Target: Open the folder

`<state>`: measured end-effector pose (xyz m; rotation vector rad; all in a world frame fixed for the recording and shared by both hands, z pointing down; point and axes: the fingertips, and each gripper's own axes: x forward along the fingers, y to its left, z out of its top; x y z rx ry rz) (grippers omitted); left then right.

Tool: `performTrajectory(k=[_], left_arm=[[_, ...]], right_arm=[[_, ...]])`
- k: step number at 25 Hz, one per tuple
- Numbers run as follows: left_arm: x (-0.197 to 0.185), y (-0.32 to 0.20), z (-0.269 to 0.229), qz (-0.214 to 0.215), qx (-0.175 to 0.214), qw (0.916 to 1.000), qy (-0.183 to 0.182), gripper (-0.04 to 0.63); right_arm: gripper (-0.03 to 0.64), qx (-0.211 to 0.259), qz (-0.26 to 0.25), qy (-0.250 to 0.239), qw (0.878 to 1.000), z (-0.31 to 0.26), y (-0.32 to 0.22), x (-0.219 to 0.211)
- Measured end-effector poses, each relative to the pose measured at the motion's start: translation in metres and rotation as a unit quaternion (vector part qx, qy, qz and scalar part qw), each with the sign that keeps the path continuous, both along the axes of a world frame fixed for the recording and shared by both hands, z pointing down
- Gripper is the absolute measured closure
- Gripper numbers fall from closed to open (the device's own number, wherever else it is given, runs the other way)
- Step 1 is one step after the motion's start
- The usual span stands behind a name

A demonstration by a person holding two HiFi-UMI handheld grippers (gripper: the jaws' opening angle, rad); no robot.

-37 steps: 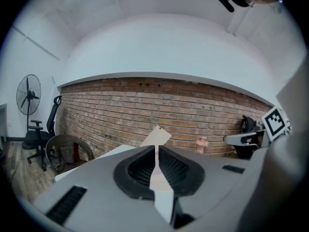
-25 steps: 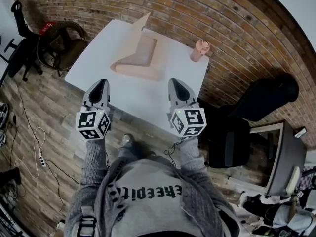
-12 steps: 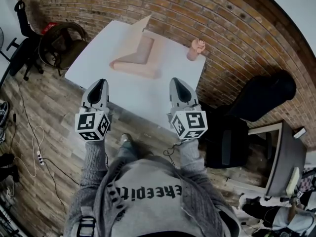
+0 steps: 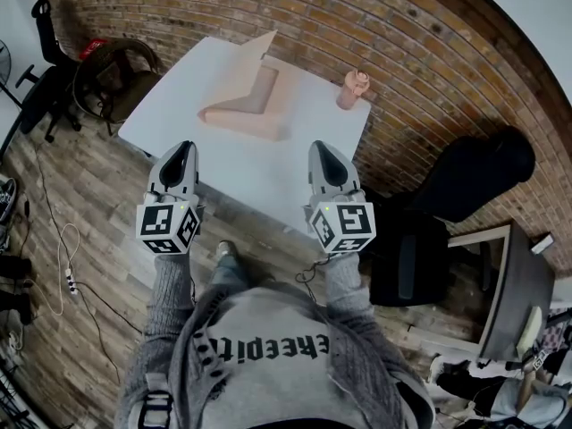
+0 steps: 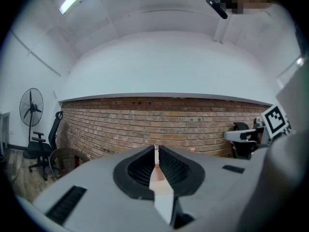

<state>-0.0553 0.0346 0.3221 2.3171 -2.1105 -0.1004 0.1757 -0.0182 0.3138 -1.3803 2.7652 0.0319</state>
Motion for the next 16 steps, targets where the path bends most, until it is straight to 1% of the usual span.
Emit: performTrajectory(k=[16], left_arm=[[0.0001,0.0045,-0.0034,-0.009,0.002,0.9999,-0.004,0.571]], right_arm=[[0.614,0.004,-0.006,-0.004,1.0,-0.0024,0.0013,0.0002]])
